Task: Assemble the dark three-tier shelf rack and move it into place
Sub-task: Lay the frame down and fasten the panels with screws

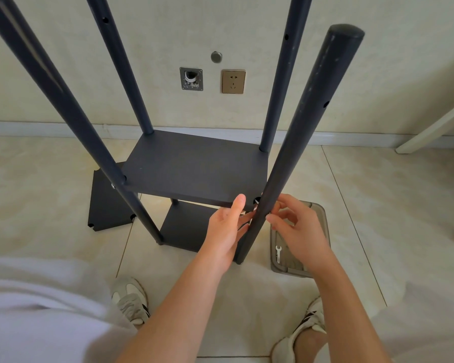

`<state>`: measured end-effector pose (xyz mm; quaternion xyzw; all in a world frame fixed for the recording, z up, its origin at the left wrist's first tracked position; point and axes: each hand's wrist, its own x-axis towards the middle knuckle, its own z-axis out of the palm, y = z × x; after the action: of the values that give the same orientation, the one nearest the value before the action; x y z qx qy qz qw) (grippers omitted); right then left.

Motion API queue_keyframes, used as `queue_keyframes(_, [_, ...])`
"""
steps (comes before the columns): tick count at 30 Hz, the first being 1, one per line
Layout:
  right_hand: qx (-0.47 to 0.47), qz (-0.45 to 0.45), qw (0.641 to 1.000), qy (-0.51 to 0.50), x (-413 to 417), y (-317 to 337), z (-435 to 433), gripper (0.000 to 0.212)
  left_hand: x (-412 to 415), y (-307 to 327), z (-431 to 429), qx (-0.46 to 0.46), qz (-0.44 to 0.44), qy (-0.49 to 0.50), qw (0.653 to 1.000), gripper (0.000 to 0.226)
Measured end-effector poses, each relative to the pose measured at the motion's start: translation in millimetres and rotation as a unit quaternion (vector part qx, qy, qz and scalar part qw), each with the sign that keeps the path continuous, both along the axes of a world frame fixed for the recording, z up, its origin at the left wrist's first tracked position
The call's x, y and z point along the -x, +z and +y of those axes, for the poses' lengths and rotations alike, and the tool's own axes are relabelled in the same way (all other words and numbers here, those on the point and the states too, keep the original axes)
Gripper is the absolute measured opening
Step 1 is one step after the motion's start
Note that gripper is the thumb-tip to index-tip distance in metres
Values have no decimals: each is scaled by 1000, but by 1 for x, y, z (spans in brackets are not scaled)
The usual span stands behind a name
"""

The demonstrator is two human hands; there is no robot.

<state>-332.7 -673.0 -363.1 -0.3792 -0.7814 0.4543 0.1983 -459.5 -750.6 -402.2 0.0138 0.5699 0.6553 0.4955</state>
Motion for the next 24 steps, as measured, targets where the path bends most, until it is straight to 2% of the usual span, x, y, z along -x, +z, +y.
queue_keyframes(2, [0,5,1000,-5,0,-3,0,39,2,4,1,-25,-61,30,997,28])
queue_keyframes(4, [-2,10,1000,-9,1,-4,1,38,4,6,3,-42,-77,54,995,25])
queue_keyframes(9, [-10,19,1000,8,3,-4,7,34,7,8,7,-29,-17,39,999,28])
queue_keyframes(24, [1,85,994,65,-1,-8,9,23,3,5,2,-20,25,11,999,12])
